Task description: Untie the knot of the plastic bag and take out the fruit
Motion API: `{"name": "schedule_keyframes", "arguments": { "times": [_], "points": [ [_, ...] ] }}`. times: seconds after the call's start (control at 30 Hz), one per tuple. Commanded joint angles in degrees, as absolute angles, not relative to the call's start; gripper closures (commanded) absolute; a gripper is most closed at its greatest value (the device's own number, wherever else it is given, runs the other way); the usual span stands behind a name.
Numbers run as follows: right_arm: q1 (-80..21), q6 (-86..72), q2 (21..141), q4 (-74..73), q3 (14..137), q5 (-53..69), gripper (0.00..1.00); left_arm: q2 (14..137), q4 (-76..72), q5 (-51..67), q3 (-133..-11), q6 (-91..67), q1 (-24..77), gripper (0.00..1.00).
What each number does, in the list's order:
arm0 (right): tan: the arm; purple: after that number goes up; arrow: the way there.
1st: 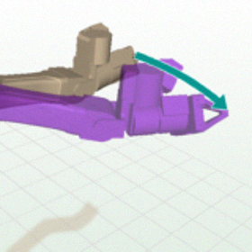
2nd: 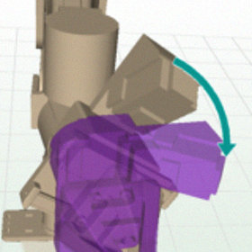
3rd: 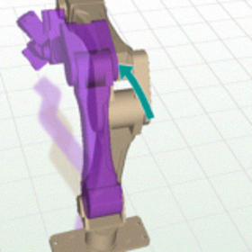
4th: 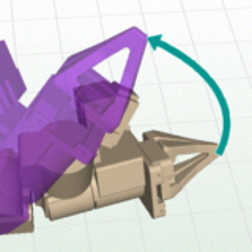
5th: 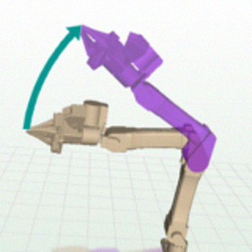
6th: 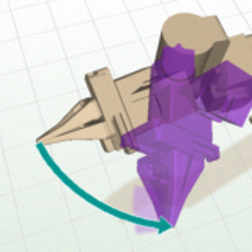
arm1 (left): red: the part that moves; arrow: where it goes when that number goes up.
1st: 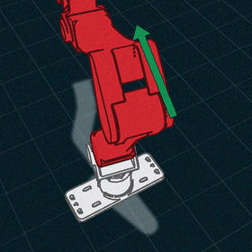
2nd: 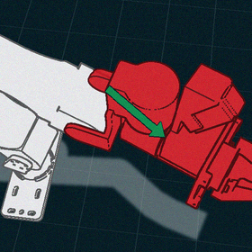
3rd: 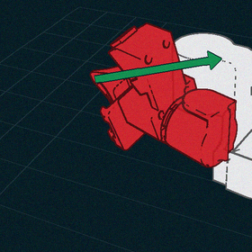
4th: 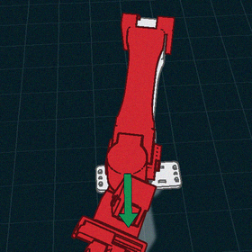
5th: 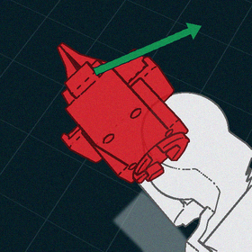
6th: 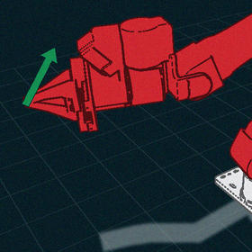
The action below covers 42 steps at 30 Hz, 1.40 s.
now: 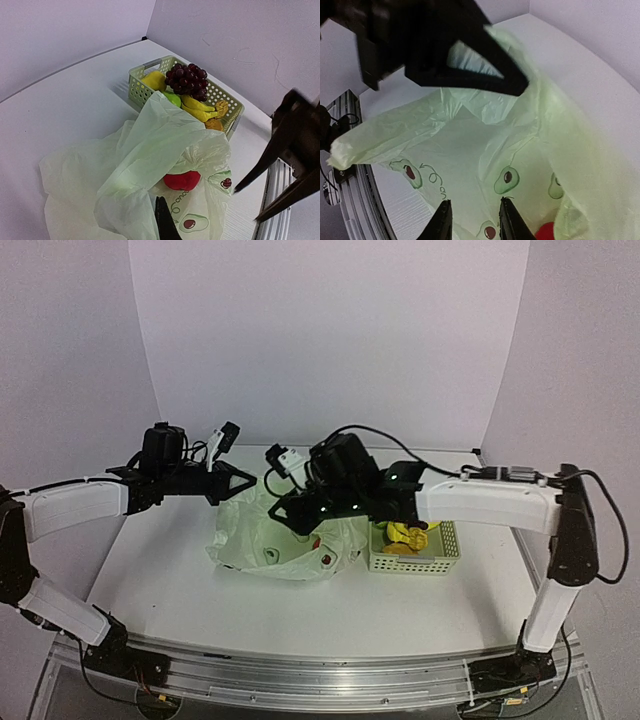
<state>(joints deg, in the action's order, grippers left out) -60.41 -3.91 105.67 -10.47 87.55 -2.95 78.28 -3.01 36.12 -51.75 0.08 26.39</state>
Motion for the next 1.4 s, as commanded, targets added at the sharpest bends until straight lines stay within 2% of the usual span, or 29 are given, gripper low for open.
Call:
{"name": "schedule_keyframes", "arguments": {
  "times": [0.0, 0.1, 0.23, 0.47, 0.6, 0.73, 0.87, 1.03, 1.37],
  "points": [
    [-60.9, -9.5, 114.5, -1.2, 88.7, -1.0, 0.75, 76.1, -3.4, 39.8, -53.8, -3.9, 26.1, 1.00],
    [-61.0, -10.7, 119.6, -1.1, 90.2, -8.7, 0.82, 74.7, 0.5, 39.2, -55.2, -4.6, 26.0, 1.00],
    [-60.8, -11.7, 123.2, -1.7, 90.7, -21.5, 0.83, 69.9, 6.7, 39.1, -55.6, -3.2, 25.1, 1.00],
    [-59.8, -11.8, 122.9, -7.8, 92.3, -30.5, 0.78, 63.7, 16.7, 43.3, -56.0, 1.5, 23.4, 1.00],
    [-59.1, -10.9, 121.8, -8.8, 90.4, -31.1, 0.75, 61.3, 16.7, 45.8, -52.1, 4.3, 23.4, 1.00],
    [-59.0, -6.2, 123.2, -8.8, 91.5, -26.8, 0.65, 63.6, 14.6, 43.3, -49.6, 6.4, 23.5, 1.00],
    [-58.9, -2.3, 124.6, -8.6, 93.9, -22.8, 0.49, 66.1, 10.9, 43.7, -48.5, 8.5, 23.5, 1.00],
    [-58.2, -0.9, 122.6, -6.6, 94.3, -25.9, 0.32, 69.0, 10.0, 44.8, -49.1, 11.2, 24.3, 1.00],
    [-52.8, -9.6, 124.6, -5.7, 93.2, -27.9, 0.19, 70.7, 7.4, 44.3, -48.4, 13.9, 27.4, 1.00]
  ]
}}
